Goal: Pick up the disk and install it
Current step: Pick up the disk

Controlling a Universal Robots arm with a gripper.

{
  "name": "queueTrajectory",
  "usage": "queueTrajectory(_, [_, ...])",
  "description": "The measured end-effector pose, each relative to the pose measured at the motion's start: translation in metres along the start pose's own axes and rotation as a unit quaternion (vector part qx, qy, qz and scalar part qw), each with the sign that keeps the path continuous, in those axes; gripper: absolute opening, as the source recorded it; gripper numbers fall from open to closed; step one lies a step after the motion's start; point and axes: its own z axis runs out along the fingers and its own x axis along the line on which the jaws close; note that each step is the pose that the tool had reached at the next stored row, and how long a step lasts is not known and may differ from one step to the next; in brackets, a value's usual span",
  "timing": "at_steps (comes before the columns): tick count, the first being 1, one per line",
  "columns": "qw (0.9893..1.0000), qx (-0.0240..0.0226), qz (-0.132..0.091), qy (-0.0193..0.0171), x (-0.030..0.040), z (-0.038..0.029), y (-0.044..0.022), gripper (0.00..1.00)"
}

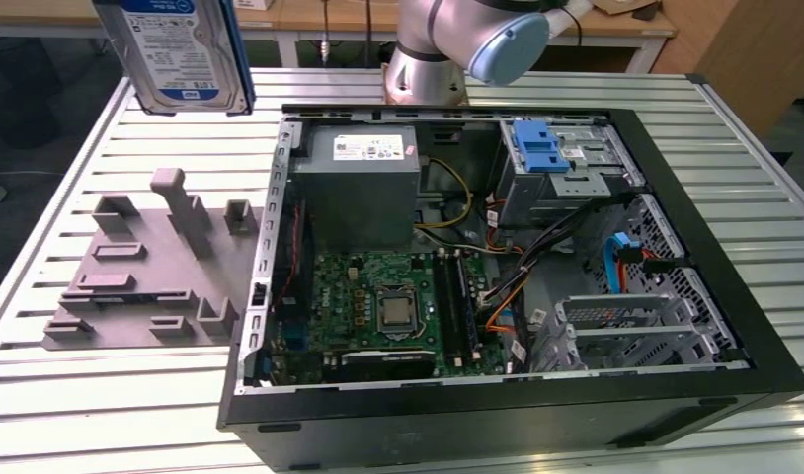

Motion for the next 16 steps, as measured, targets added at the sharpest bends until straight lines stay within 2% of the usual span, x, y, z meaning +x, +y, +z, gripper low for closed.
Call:
queueTrajectory(9, [1.0000, 0.0000, 0.000, 0.0000, -0.0001, -0.0002, -0.0105, 0.36])
queueTrajectory(16, [1.0000, 0.0000, 0.000, 0.0000, -0.0001, -0.0002, -0.0110, 0.36])
